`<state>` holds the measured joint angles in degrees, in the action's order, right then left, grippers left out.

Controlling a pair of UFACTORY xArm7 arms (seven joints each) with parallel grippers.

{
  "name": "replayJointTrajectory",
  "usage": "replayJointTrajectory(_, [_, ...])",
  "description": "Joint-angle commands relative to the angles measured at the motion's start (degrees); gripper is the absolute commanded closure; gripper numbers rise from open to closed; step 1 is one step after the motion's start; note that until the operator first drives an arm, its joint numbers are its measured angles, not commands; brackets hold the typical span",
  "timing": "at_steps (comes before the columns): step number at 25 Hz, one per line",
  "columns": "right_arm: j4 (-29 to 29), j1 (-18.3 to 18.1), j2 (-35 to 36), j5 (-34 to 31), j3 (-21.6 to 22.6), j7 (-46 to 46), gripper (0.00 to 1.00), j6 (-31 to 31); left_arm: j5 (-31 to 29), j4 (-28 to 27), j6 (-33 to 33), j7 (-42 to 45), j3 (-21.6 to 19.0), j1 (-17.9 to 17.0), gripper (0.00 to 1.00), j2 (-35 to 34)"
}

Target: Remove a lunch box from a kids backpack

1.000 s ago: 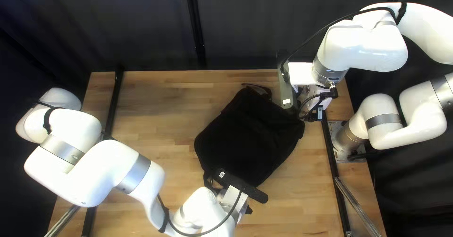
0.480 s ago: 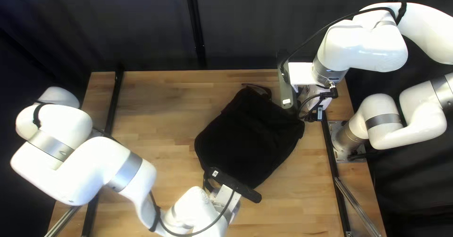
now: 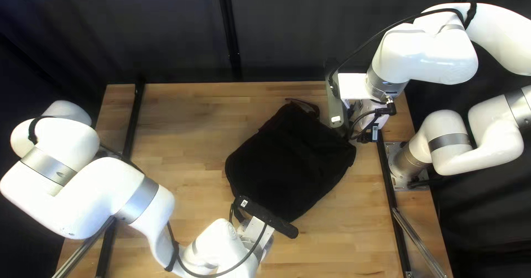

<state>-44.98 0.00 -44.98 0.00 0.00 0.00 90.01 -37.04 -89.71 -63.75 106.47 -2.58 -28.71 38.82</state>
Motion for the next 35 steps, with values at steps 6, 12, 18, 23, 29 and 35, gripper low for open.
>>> replayJointTrajectory(6, [0.0, 0.0, 0.0, 0.0, 0.0, 0.0, 0.0, 0.0, -0.5, -1.3, 0.8, -1.5, -0.3, 0.1, 1.0, 1.1])
replayJointTrajectory(12, [2.6, -0.3, 1.7, -1.9, -0.1, -1.0, 0.0, -4.3, -1.2, -0.2, 2.6, -3.5, -0.7, 0.4, 1.0, 0.3])
replayJointTrajectory(18, [11.3, -0.7, 6.0, -0.1, 0.4, 2.9, 0.0, -18.1, -2.6, 3.1, 4.5, -3.8, -0.8, 0.3, 1.0, -1.8])
replayJointTrajectory(23, [14.5, -0.5, 12.1, 1.3, 3.8, 10.3, 0.0, -27.3, -3.3, 3.3, 5.1, -4.0, -0.8, 0.1, 1.0, -1.8])
replayJointTrajectory(29, [17.8, 0.0, 13.0, 1.4, 10.5, 22.5, 0.0, -32.0, -3.5, 2.5, 4.8, -5.2, -0.9, 0.1, 1.0, -1.6])
replayJointTrajectory(35, [21.4, -0.3, 15.4, 1.0, 14.0, 29.2, 0.0, -38.9, -3.6, 2.2, 4.7, -6.0, -1.0, 0.1, 1.0, -1.6])
